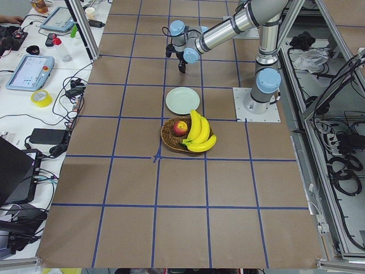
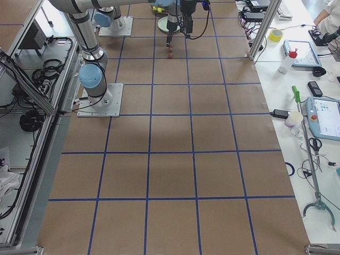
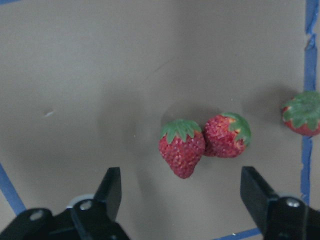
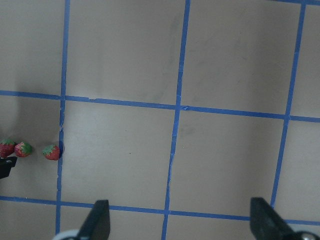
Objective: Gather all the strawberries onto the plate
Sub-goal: 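Lower the left gripper and grasp the strawberry nearest the plate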
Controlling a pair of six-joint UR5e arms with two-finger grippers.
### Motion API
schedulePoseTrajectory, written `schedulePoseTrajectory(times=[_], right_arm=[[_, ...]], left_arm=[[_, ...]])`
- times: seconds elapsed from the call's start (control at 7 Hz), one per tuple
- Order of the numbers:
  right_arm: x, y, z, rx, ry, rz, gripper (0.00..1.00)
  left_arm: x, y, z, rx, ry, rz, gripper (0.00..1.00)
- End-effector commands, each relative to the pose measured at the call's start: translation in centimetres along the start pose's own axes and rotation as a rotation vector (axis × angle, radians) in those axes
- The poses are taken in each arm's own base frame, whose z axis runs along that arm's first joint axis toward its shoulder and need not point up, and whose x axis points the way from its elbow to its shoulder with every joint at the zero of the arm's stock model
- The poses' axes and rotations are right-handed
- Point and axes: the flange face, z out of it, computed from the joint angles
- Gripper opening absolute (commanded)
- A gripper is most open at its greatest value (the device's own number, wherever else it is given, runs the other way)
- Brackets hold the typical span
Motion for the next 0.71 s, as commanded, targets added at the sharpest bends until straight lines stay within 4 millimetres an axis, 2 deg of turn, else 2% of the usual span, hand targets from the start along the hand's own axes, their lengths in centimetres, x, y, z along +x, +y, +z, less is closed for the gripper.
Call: schedulePoseTrajectory(times=[0.0,0.14,0.29,0.43,0.57], right_arm=[[-0.02,0.05,0.02,-0.003,-0.001,0.006,1.0],[-0.04,0.06,0.04,-0.005,-0.003,0.006,1.0],[-0.14,0.12,0.08,-0.009,-0.005,0.003,1.0],[-0.16,0.18,0.01,-0.008,-0.006,0.005,1.0],[-0.16,0.18,0.0,-0.008,-0.006,0.005,1.0]], left_arm=[[-0.12,-0.09,0.78,-0.016,-0.001,0.008,0.69],[-0.14,-0.18,1.03,-0.022,0.001,0.033,0.58],[-0.16,-0.31,1.32,-0.027,0.002,0.034,0.36],[-0.13,-0.51,1.17,-0.024,0.004,0.034,0.0],[-0.1,-0.55,1.03,-0.021,0.005,0.038,0.0]])
